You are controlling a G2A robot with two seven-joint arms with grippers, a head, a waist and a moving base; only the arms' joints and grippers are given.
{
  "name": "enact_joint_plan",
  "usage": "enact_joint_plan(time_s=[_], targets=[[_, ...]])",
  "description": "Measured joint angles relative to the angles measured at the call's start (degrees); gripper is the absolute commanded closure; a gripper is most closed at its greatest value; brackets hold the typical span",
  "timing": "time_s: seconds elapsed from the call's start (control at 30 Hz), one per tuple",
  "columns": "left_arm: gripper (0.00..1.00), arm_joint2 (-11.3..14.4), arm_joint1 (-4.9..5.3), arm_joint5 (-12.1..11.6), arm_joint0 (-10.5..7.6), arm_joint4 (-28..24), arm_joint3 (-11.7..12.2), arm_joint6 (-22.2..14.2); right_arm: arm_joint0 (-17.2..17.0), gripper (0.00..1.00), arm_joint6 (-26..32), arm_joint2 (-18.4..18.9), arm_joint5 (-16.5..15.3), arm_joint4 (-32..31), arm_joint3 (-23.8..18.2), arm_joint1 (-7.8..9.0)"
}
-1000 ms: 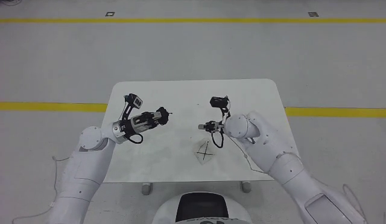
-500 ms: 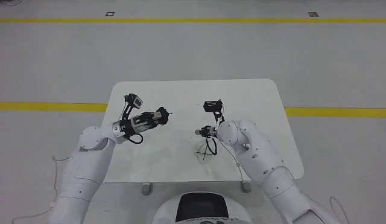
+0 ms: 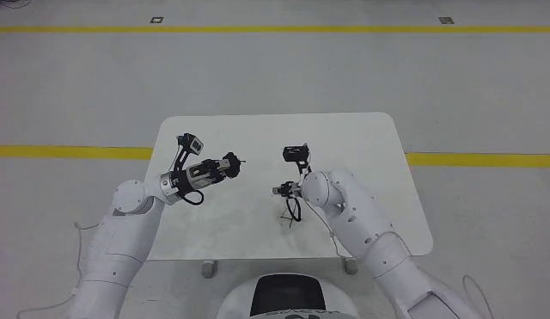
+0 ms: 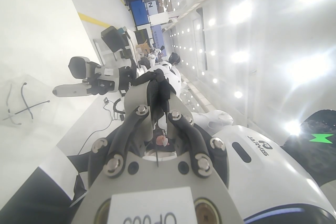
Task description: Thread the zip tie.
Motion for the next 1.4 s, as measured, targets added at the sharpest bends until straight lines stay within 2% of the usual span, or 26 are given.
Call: enact_joint_plan(time_s=[0.23, 0.47, 0.73, 0.83, 1.0, 1.17, 1.4], targets=[[1.0, 0.0, 0.0, 0.0, 0.0, 0.0, 0.0, 0.0, -0.6, 0.0, 2.4, 3.3, 0.0, -7.3, 3.4, -5.86], [1.0, 0.0, 0.0, 0.0, 0.0, 0.0, 0.0, 0.0, -5.1, 0.0, 7.2, 8.4, 0.0, -18.9, 0.5, -11.45], [1.0, 0.0, 0.0, 0.0, 0.0, 0.0, 0.0, 0.0, -5.1, 0.0, 7.3, 8.5, 0.0, -18.9, 0.4, -11.5], [1.0, 0.0, 0.0, 0.0, 0.0, 0.0, 0.0, 0.0, -6.3, 0.0, 5.3, 7.9, 0.0, -19.6, 0.4, -11.55], [1.0, 0.0, 0.0, 0.0, 0.0, 0.0, 0.0, 0.0, -7.9, 0.0, 4.8, 8.3, 0.0, -22.5, 0.8, -12.76], [1.0, 0.0, 0.0, 0.0, 0.0, 0.0, 0.0, 0.0, -8.5, 0.0, 5.5, 10.6, 0.0, -23.4, 1.6, -14.59], [1.0, 0.0, 0.0, 0.0, 0.0, 0.0, 0.0, 0.0, -7.9, 0.0, 5.0, 13.4, 0.0, -23.7, 2.5, -15.29]])
